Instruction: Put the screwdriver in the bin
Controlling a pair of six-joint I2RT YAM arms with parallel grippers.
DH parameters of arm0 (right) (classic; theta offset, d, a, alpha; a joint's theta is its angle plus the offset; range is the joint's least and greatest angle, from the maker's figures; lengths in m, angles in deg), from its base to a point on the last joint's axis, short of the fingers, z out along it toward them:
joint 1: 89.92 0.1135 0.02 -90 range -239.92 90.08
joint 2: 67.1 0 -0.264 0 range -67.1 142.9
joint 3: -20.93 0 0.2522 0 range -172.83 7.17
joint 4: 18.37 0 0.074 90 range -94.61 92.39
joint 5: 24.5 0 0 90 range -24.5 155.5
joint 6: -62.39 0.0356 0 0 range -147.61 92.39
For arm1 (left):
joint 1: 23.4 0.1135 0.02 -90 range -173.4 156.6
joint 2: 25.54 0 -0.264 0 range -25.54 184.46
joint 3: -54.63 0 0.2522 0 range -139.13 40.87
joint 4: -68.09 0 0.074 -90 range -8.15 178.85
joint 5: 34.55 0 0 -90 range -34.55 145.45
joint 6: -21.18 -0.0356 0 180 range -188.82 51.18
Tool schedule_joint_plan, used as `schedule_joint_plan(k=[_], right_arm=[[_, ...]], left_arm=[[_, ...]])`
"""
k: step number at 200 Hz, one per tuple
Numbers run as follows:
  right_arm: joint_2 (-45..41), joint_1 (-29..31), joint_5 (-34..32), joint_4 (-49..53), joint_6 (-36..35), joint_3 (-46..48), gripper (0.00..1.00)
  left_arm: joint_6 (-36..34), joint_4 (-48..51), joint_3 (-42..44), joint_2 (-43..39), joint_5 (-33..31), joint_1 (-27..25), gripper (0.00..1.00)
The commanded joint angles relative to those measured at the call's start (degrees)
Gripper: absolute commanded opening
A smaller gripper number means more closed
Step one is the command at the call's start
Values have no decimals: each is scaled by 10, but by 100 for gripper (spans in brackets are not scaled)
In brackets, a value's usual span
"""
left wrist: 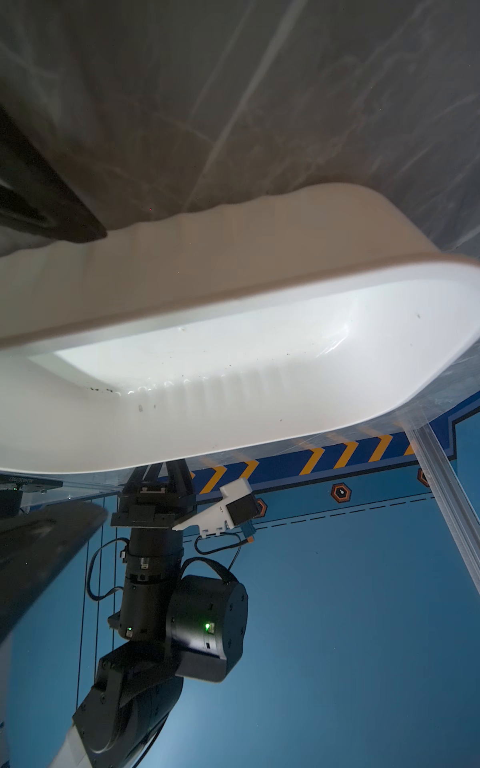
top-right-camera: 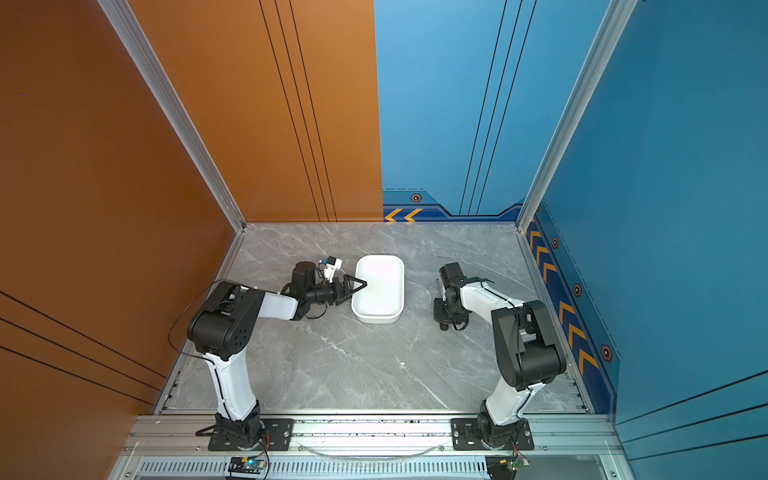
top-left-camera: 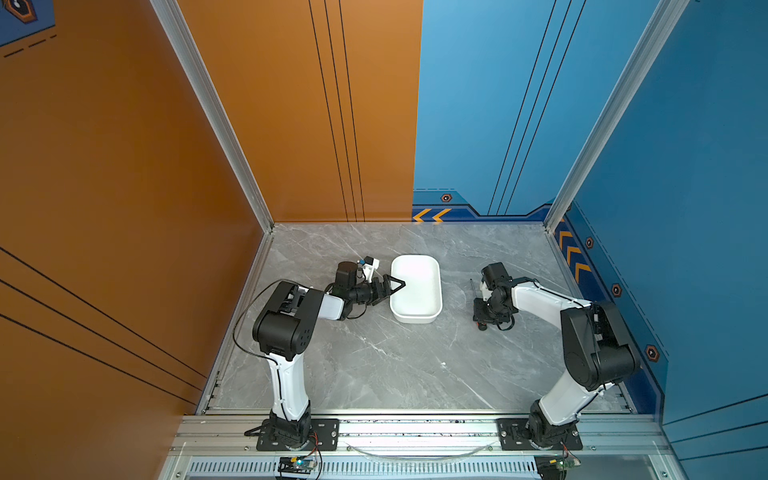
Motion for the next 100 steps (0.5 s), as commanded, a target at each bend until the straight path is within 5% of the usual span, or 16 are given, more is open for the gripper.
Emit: schedule_joint_plan(k=[1,8,100], right_arm=[[3,-4,15,16,-4,-7,8],[0,-5,19,17,-4,-6,0],[-127,-4,48,77,29,-46,0]], left_arm=[[4,-12,8,-17,-1,2,98],[4,-12,9,-18,1,4,98],[1,-12,43,-59,28,57,98]])
